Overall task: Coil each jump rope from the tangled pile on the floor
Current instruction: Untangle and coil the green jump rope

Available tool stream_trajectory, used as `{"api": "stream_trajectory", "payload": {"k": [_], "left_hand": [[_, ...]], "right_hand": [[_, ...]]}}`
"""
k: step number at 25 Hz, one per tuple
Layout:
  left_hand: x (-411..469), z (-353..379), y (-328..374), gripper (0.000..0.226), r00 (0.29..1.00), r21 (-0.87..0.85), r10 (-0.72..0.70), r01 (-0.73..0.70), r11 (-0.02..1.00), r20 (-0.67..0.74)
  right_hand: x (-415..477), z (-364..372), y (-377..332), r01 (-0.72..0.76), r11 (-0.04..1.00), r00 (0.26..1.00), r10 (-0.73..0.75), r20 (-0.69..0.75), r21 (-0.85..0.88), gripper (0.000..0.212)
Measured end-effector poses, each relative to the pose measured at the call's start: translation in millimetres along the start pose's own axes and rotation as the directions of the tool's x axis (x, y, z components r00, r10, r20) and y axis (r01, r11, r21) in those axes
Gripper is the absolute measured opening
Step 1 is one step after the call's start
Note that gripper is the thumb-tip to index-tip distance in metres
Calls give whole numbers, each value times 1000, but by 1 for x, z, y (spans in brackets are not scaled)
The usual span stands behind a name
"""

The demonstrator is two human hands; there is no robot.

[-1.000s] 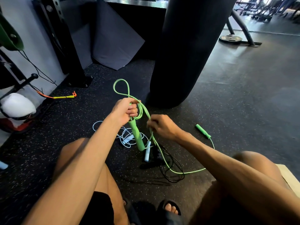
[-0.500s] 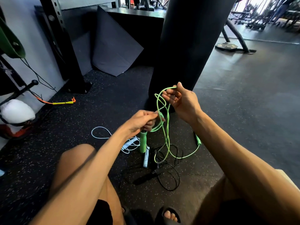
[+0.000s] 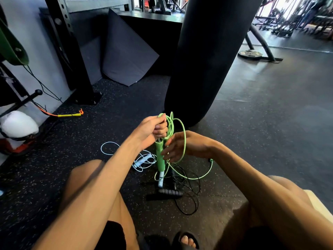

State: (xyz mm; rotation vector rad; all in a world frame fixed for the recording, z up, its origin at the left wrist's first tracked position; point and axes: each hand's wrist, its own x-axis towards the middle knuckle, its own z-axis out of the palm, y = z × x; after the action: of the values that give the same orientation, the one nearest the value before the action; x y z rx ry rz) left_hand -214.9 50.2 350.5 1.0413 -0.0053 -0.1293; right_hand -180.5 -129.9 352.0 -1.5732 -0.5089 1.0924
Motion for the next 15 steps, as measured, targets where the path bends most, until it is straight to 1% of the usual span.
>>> {"api": "stream_trajectory", "payload": {"k": [3, 4, 5, 6, 7, 8, 9, 10, 11, 12, 13, 15], "left_hand": [[3, -11, 8, 31, 990, -120, 20, -37, 992, -137], [4, -16, 10, 31, 981, -125, 37, -62, 990, -192], [3, -20, 11, 30, 969, -96, 66, -91, 991, -237], [3, -23, 10, 28, 959, -34, 97, -110, 993, -267], [3, -25, 9, 26, 955, 48, 115, -106, 993, -272], [3, -25, 7, 24, 960, 142, 113, -78, 987, -257], [3, -24, 4, 23, 971, 239, 90, -35, 970, -223], [2, -21, 1, 21, 983, 328, 52, 9, 945, -178], [1, -17, -2, 21, 993, 398, 4, 45, 916, -121], [-1, -12, -6, 21, 997, 456, -47, 68, 887, -57], [-4, -7, -10, 22, 995, 505, -99, 80, 859, 9], [-10, 5, -18, 24, 971, 568, -198, 90, 818, 131]], "right_hand": [[-4, -6, 4, -59, 997, 978, 69, 196, -56, 32], [-8, -8, 3, -58, 995, 963, 79, 259, -87, 33], [-12, -12, -1, -40, 995, 948, 65, 310, -87, 33], [-17, -14, -7, -5, 999, 940, 21, 340, -48, 31], [-20, -17, -16, 39, 999, 943, -44, 329, 22, 27], [-22, -20, -25, 89, 990, 954, -117, 275, 112, 23], [-22, -22, -34, 154, 966, 963, -194, 189, 209, 20], [-21, -23, -42, 235, 925, 961, -267, 72, 298, 19], [-19, -23, -49, 325, 869, 943, -327, -59, 372, 19], [-17, -23, -55, 407, 805, 914, -363, -184, 432, 19], [-15, -24, -59, 469, 743, 883, -378, -279, 477, 18], [-14, -25, -65, 553, 653, 831, -387, -400, 517, 16]]}}
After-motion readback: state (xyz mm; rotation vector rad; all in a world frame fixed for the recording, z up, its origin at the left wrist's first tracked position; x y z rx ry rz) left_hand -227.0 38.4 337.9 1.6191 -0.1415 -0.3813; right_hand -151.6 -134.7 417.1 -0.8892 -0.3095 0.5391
